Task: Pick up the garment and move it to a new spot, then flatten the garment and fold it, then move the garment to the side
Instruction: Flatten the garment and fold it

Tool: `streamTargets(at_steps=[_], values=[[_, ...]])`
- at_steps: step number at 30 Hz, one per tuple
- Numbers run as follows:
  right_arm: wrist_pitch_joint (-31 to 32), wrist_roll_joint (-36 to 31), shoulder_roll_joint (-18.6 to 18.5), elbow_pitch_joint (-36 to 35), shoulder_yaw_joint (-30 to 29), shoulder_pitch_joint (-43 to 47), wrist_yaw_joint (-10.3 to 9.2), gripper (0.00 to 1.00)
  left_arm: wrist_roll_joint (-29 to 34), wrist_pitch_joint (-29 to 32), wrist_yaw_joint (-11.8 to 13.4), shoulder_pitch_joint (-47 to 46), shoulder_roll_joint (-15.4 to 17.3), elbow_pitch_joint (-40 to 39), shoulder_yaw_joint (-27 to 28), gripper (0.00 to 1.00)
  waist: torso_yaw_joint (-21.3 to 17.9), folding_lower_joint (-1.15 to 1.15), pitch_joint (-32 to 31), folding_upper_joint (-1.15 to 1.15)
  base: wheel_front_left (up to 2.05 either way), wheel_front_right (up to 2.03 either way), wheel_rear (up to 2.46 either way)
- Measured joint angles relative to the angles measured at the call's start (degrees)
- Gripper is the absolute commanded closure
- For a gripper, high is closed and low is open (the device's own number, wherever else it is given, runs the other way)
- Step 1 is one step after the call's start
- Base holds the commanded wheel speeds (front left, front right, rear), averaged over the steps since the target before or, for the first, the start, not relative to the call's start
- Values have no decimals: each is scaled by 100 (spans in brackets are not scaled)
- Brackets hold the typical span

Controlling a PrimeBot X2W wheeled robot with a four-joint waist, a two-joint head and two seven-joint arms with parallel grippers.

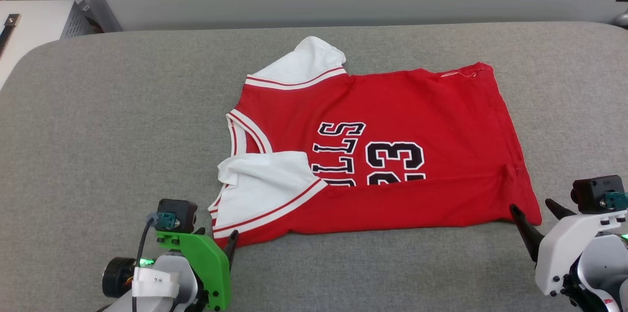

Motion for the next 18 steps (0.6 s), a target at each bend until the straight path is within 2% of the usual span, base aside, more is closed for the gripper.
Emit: streamTargets(at_steps=[6,15,16,17,18], values=[[-2,53,52,-65,-13,-1,0,0,38,54,147,-6,8,96,18,0,-89,0,191,0,0,0,0],[-57,54,96,-74,-37,-3,0,0,141,163,110,-253,-45,428,-80,0,-105,0,461,0,0,0,0],[-57,53,94,-45,-45,-4,0,0,137,190,-24,-324,-91,522,-114,84,-75,0,460,0,0,0,0],[-57,53,96,-32,-45,-5,0,0,135,189,-81,-349,-108,572,-124,100,-66,0,448,0,0,0,0],[-57,53,97,-8,-45,-5,0,0,133,187,-137,-360,-133,624,-134,100,-58,0,425,0,0,0,0]])
